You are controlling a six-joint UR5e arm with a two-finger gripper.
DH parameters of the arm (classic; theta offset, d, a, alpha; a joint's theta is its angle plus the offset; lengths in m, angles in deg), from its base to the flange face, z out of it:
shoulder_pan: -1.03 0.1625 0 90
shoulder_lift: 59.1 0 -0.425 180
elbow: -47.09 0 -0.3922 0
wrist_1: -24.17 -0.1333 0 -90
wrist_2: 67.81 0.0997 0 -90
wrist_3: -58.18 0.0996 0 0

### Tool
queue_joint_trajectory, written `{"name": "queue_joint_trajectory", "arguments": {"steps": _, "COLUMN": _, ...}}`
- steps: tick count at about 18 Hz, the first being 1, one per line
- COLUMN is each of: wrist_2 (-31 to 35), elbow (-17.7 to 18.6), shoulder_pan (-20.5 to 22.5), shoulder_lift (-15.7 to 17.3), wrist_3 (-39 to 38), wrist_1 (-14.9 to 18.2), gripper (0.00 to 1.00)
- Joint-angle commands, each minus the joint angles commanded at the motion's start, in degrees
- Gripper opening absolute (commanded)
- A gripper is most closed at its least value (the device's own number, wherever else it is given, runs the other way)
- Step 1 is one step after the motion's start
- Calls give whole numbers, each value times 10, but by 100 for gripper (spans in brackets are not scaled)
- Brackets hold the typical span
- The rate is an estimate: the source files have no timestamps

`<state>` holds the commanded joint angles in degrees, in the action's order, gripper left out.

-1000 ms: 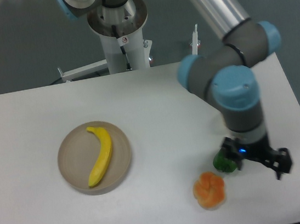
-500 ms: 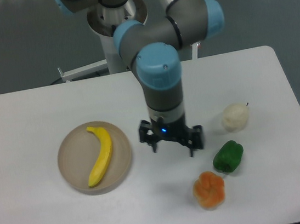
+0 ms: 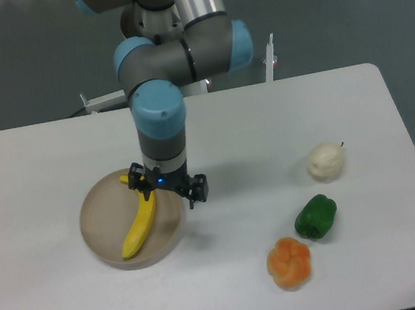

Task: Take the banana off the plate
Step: 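Lower the gripper onto the banana's stem end and close it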

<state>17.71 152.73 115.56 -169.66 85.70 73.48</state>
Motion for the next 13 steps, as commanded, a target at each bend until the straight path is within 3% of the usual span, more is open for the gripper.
{"name": "queue_joint_trajectory", "arguments": {"steps": 5, "wrist_2": 2, "elbow": 22, "shoulder_pan": -8, "shoulder_lift": -5, "wrist_3": -10, "wrist_1": -23, "gripper": 100}}
{"name": "queue_joint_trajectory", "arguments": {"steps": 13, "wrist_2": 11, "elbow": 24, "shoulder_pan": -33, "shoulder_lift": -26, "wrist_3": -20, "wrist_1": -39, "gripper": 100}}
